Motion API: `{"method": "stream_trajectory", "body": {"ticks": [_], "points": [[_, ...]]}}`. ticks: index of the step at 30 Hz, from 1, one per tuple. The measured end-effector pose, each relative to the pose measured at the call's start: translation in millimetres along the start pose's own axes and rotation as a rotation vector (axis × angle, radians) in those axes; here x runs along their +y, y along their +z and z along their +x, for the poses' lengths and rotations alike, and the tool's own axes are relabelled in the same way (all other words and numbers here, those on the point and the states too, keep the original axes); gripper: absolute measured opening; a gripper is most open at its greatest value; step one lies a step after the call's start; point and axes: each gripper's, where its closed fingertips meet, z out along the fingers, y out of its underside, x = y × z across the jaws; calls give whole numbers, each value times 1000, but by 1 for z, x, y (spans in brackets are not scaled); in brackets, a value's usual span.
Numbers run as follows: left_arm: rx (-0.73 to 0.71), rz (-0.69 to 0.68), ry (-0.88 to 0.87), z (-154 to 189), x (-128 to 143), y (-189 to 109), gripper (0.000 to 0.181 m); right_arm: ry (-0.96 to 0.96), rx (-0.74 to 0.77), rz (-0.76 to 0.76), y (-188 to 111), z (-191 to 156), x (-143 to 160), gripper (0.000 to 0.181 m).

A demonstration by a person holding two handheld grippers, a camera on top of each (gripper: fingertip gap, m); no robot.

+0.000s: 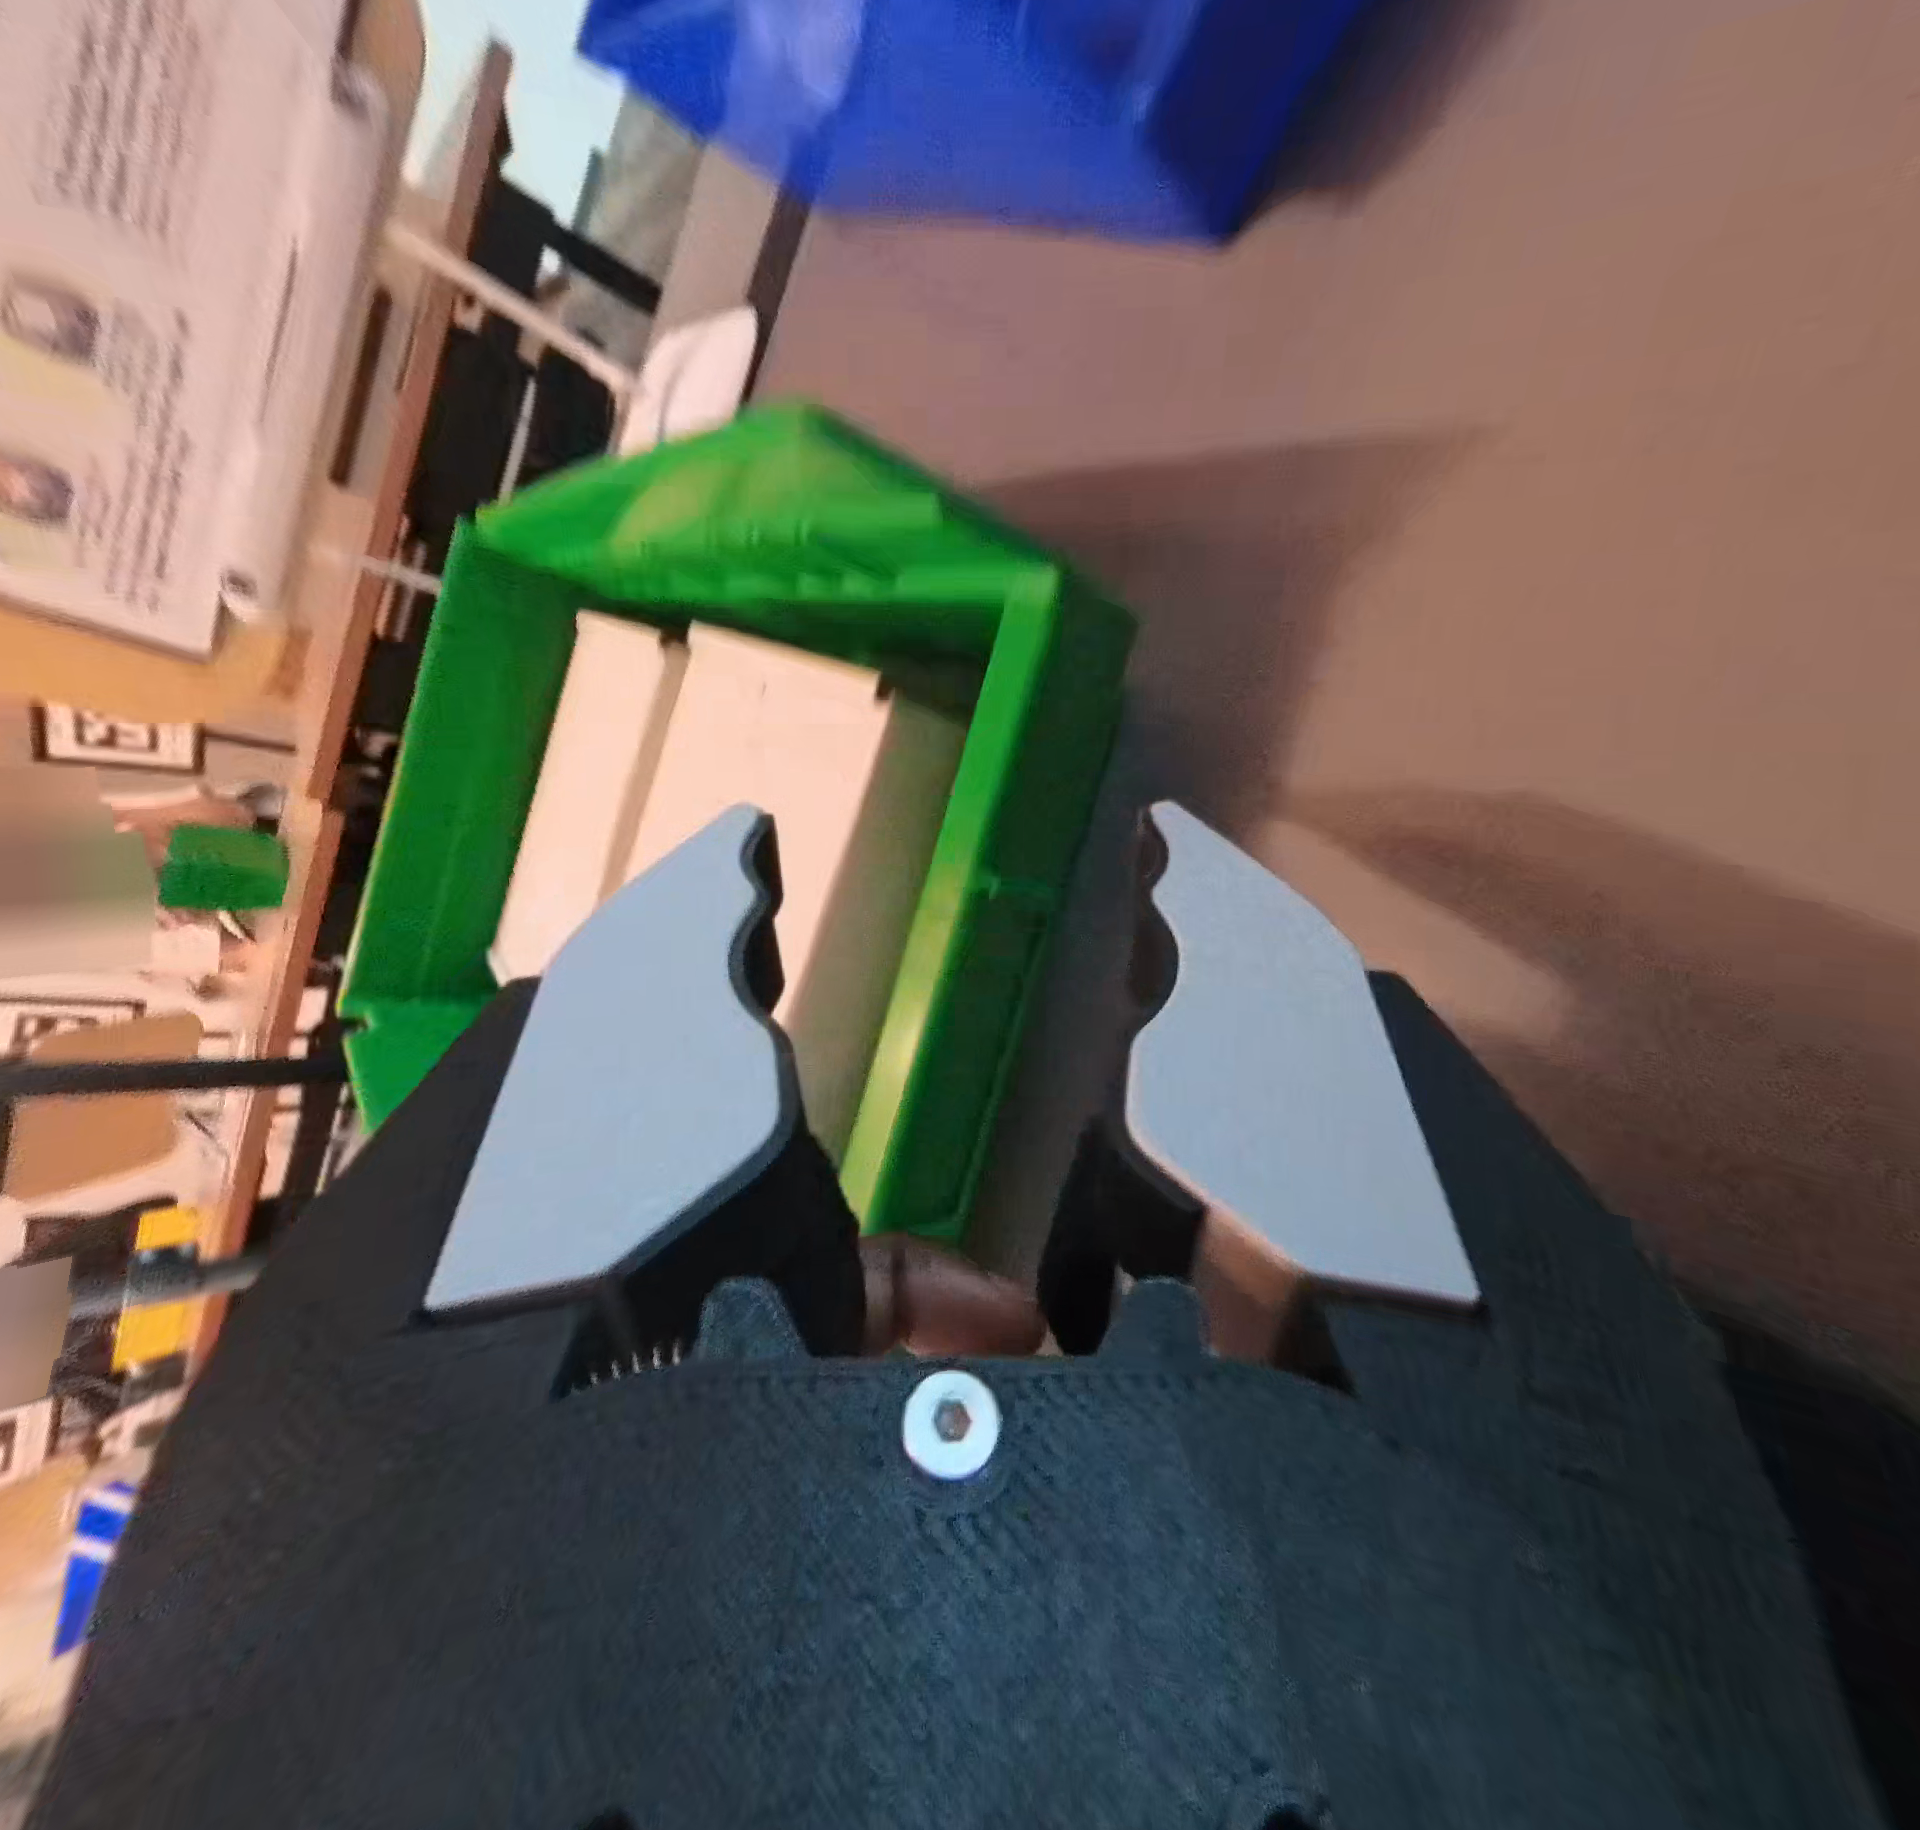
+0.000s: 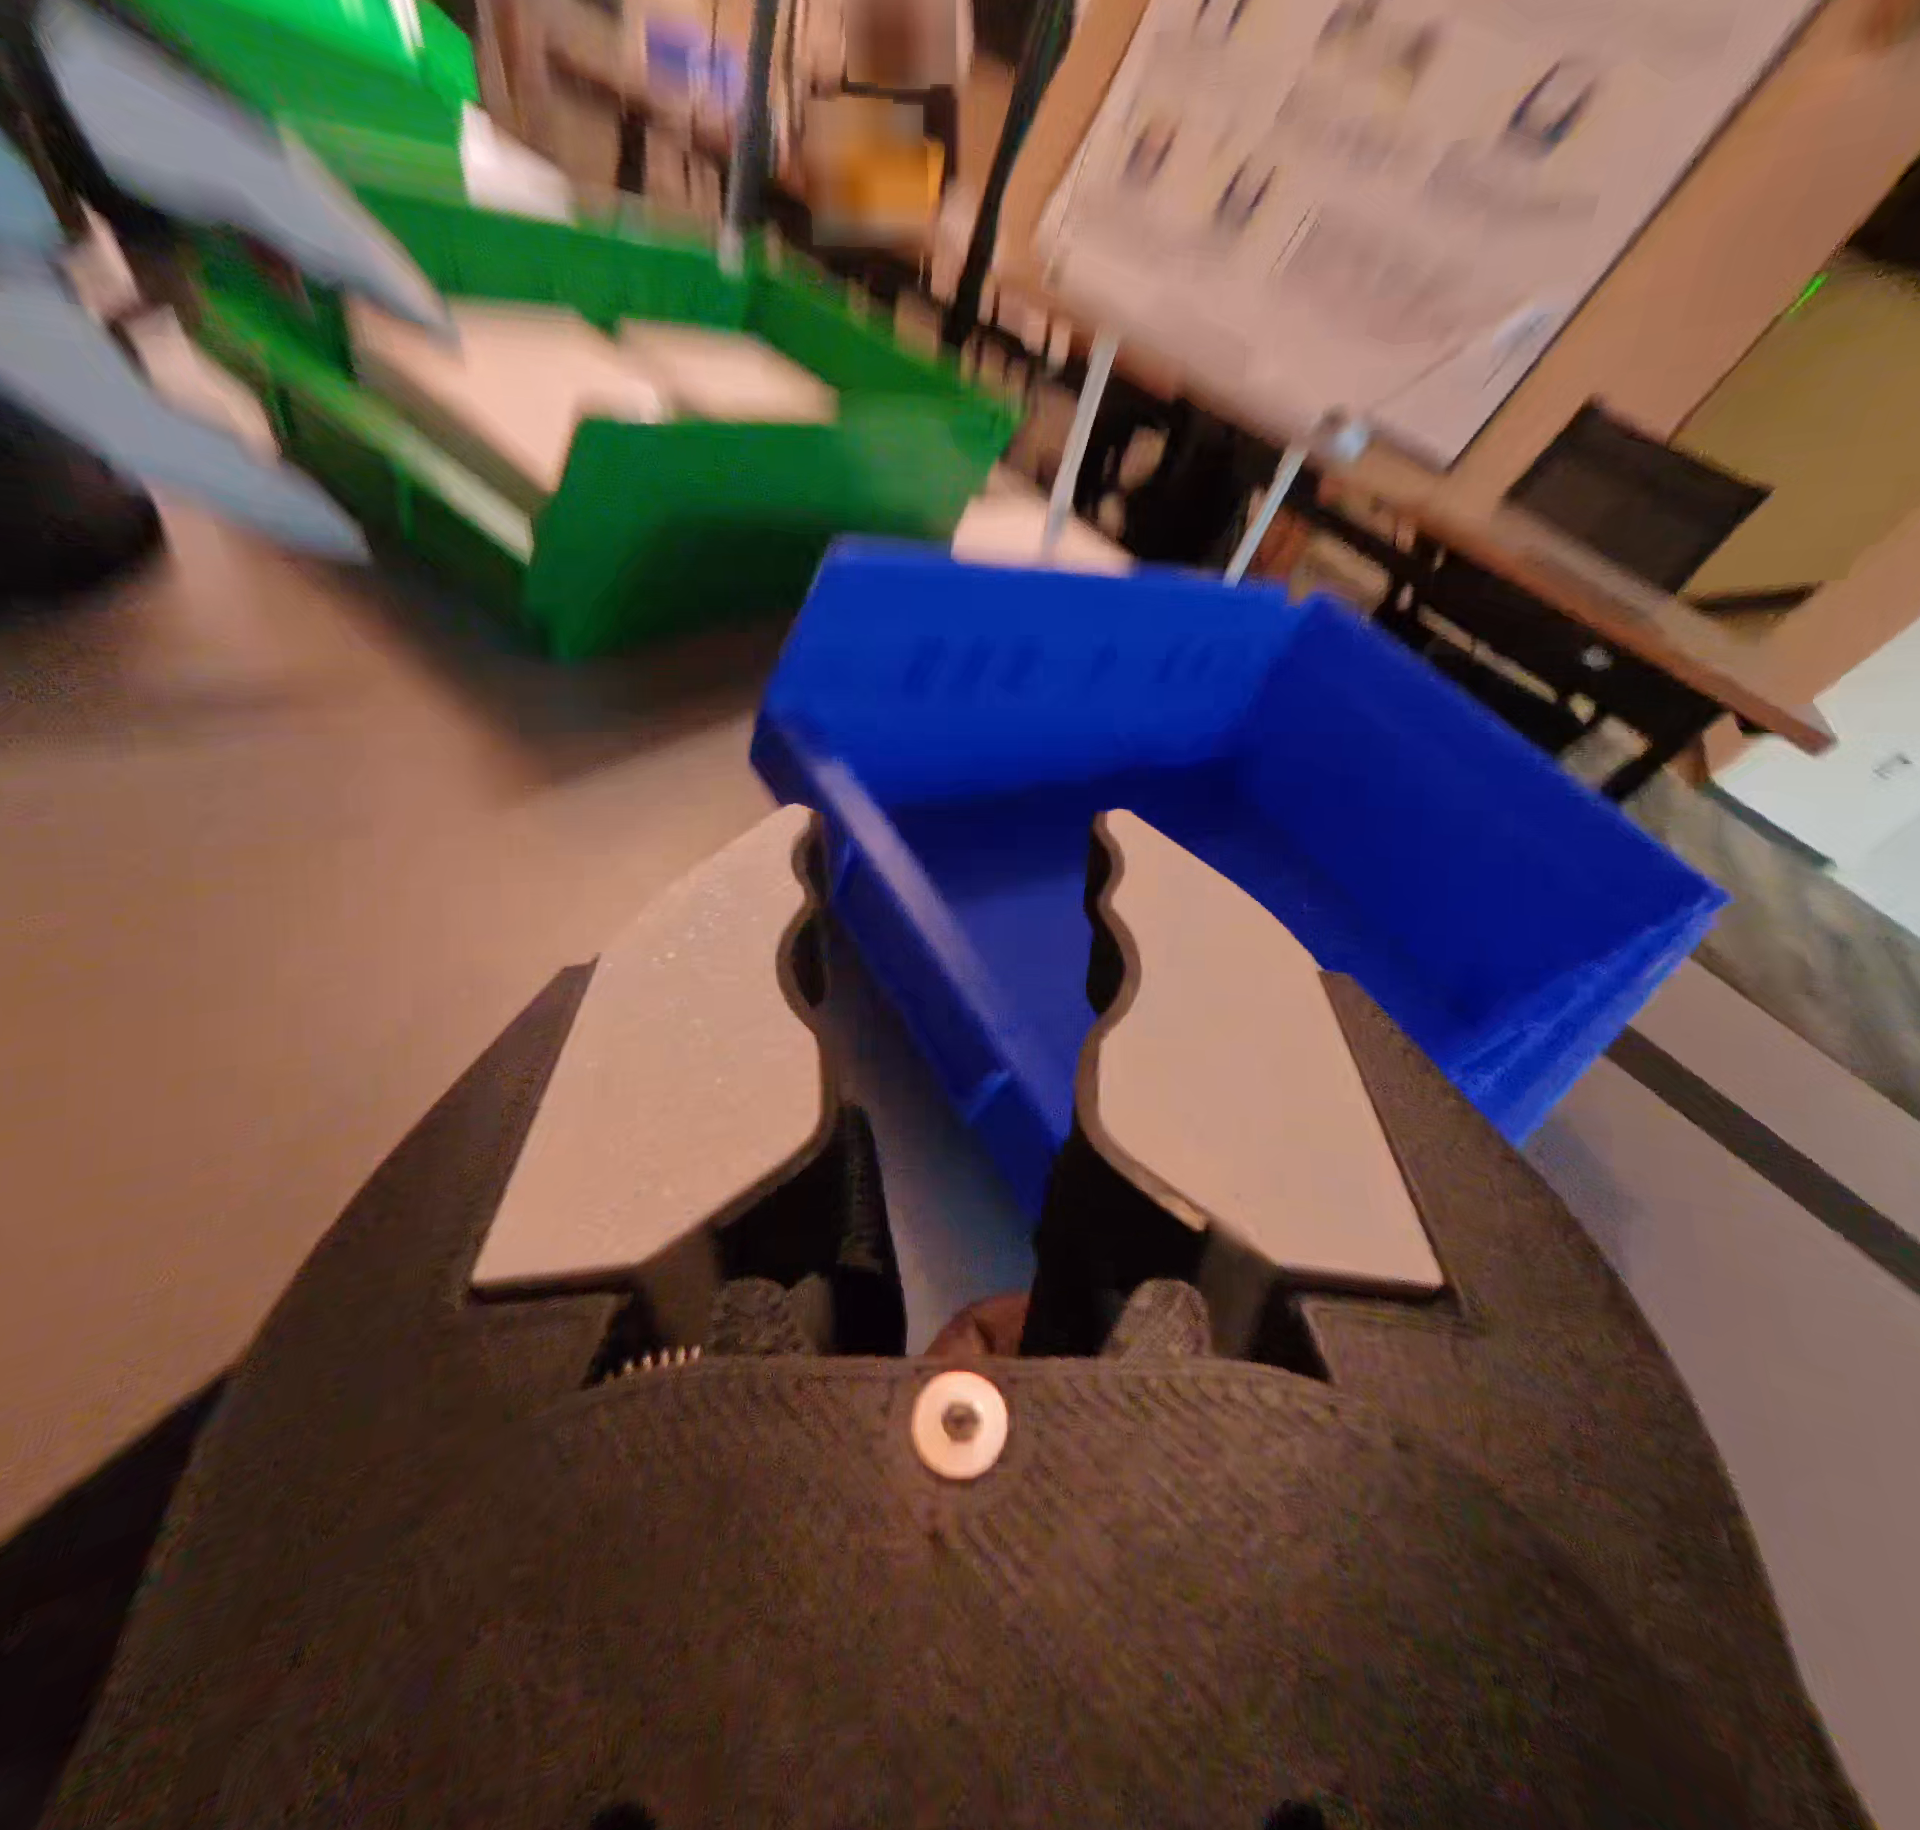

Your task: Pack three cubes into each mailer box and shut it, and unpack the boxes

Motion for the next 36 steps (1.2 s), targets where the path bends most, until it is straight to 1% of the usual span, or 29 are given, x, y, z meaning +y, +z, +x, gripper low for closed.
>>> {"method": "stream_trajectory", "body": {"ticks": [1, 3, 4, 6, 9, 10, 12, 13, 15, 20, 27, 32, 36], "points": [[2, -22, -1, -2, 14, 1, 63, -64, 7, -95, 9, -5, 13, 52], [27, -60, 2, -2, 35, 4, 56, -194, 21, -248, 23, -12, 35, 54], [45, -67, -8, 0, 41, 7, 50, -255, 18, -309, 29, -14, 45, 55], [84, -91, -32, 4, 52, 12, 44, -366, 1, -396, 36, -17, 58, 57], [55, -149, 20, -1, 66, 18, 38, -477, 1, -498, 47, -10, 73, 56], [45, -151, 45, -1, 66, 18, 37, -503, -1, -528, 50, -8, 77, 55], [26, -177, 69, -3, 69, 17, 36, -577, 35, -595, 53, 1, 86, 37], [17, -191, 85, -4, 70, 17, 36, -615, 39, -613, 52, 3, 88, 35], [8, -217, 119, -6, 74, 17, 35, -627, 47, -623, 51, 4, 89, 35], [44, -308, 178, -10, 84, 14, 33, -628, 51, -661, 38, 13, 96, 35], [26, -338, 148, -16, 100, 7, 33, -654, 65, -675, 8, 36, 111, 35], [15, -364, 139, -23, 125, -8, 33, -638, 77, -704, -21, 56, 126, 36], [17, -403, 134, -31, 157, -29, 33, -613, 99, -728, -45, 69, 136, 37]]}}
